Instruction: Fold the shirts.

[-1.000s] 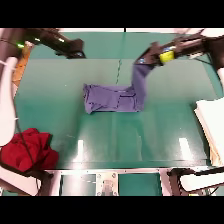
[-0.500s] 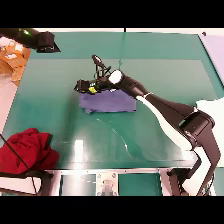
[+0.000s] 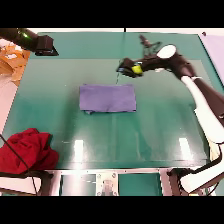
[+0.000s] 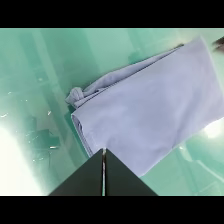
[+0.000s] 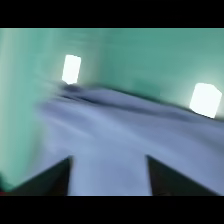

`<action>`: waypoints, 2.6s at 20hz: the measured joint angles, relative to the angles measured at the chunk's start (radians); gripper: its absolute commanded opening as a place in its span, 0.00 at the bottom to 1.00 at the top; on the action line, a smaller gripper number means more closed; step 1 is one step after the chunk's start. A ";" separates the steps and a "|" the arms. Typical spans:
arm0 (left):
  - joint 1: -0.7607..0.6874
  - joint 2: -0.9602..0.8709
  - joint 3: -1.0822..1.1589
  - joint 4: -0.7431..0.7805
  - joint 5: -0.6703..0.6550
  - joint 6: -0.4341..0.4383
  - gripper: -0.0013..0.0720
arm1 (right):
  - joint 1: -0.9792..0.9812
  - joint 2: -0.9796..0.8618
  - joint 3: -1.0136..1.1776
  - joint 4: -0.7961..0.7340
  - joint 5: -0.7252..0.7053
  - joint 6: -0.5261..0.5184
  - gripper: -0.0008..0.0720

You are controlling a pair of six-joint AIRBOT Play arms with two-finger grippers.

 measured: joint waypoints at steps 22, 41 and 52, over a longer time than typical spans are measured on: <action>0.001 0.000 0.000 0.066 -0.037 -0.040 0.05 | -0.153 0.022 -0.163 0.272 0.074 -0.172 0.04; 0.001 0.000 0.000 0.065 -0.044 -0.038 0.05 | -1.305 0.494 -0.060 -0.187 0.413 0.090 0.04; 0.001 0.000 0.000 0.063 -0.060 -0.038 0.05 | -1.397 0.594 -0.501 -0.623 0.472 0.225 0.84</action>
